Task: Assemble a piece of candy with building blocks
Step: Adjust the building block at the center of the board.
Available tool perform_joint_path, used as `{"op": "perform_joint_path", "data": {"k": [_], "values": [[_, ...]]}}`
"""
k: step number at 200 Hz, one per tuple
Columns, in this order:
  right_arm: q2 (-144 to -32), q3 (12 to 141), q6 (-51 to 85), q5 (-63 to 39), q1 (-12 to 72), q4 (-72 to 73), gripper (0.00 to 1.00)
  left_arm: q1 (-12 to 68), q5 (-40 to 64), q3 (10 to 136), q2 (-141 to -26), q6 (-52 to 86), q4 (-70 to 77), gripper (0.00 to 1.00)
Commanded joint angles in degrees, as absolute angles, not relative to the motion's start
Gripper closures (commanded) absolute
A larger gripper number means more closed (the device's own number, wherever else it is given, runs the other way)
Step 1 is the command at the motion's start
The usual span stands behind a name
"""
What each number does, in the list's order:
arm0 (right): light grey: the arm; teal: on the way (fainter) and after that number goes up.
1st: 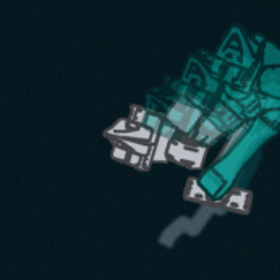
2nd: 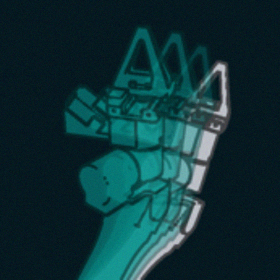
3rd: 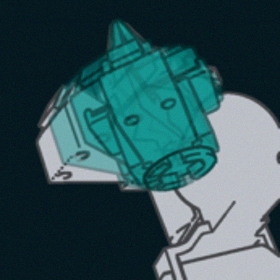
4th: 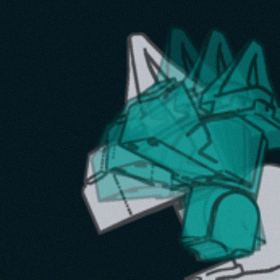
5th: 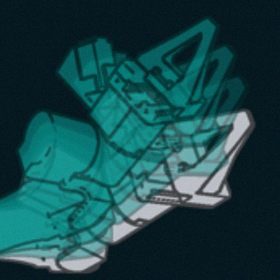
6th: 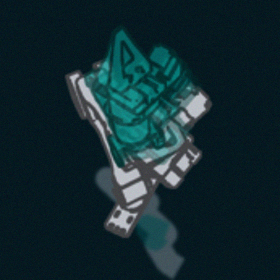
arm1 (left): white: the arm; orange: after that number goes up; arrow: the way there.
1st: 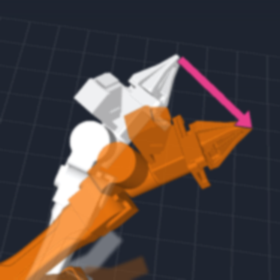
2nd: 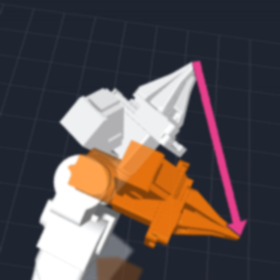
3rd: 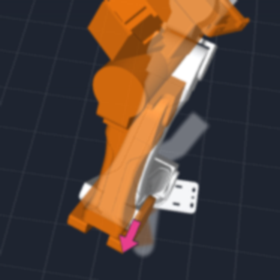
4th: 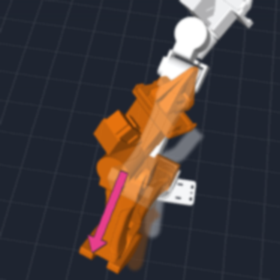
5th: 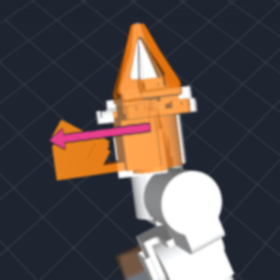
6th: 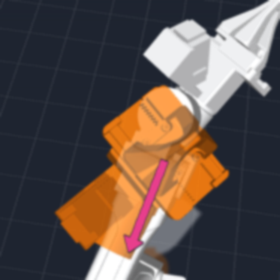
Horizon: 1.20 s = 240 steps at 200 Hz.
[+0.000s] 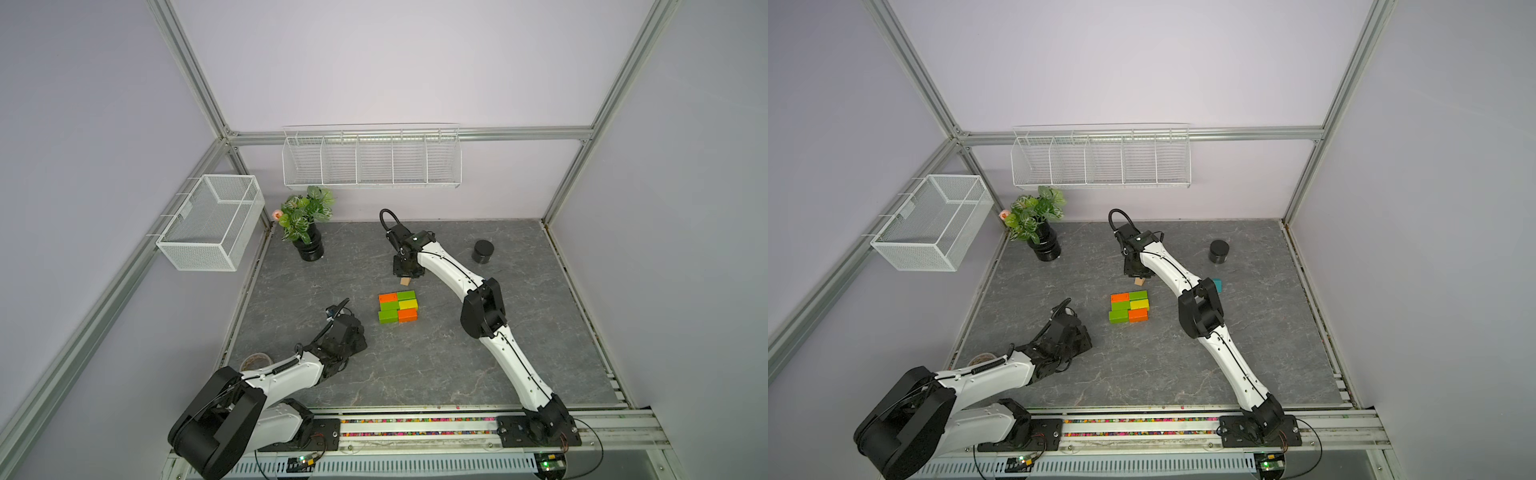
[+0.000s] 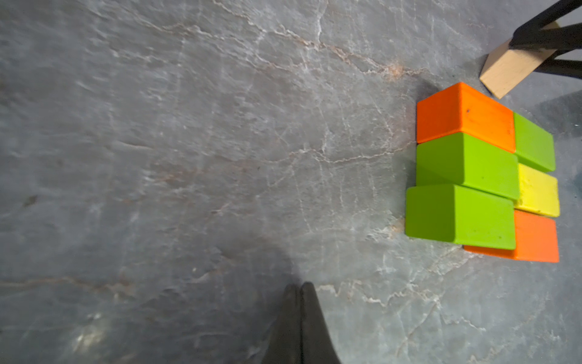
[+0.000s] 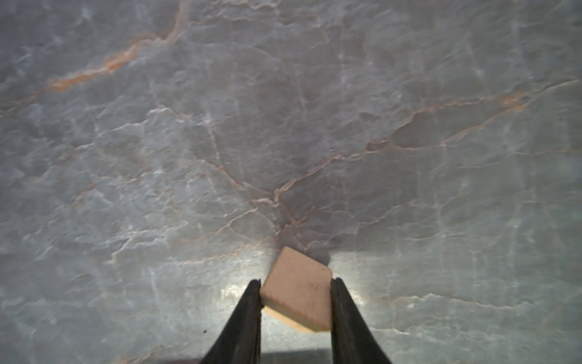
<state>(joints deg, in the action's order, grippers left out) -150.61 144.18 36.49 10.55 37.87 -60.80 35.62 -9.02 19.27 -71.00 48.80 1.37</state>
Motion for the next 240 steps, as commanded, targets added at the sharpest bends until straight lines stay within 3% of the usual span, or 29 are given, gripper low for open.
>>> {"op": "perform_joint_path", "data": {"k": [1,41,100,131,164,240], "values": [[-142.19,133.72,35.02,4.75,37.56,-48.08,0.93,35.38,-7.21,18.52,-73.73,48.26,-5.01,1.0],[-130.11,101.45,46.26,-18.93,31.68,-6.59,0.93,35.35,-6.81,19.24,-75.1,48.21,-5.1,1.0],[-136.81,97.17,61.05,-36.65,27.04,18.73,0.88,35.38,-5.98,20.28,-76.81,48.35,-5.0,1.0],[-139.98,103.35,53.39,-38.32,26.65,5.84,0.82,35.33,-5.97,20.51,-76.48,48.4,-5.67,1.0],[-137.65,105.52,42.22,-31.6,26.66,-10.29,0.65,35.33,-6.06,20.65,-76.49,48.43,-5.67,1.0],[-140.76,113.98,29.39,-23.01,26.95,-32.29,0.55,35.35,-5.27,21.17,-78.92,48.25,-4.57,1.0]]}}
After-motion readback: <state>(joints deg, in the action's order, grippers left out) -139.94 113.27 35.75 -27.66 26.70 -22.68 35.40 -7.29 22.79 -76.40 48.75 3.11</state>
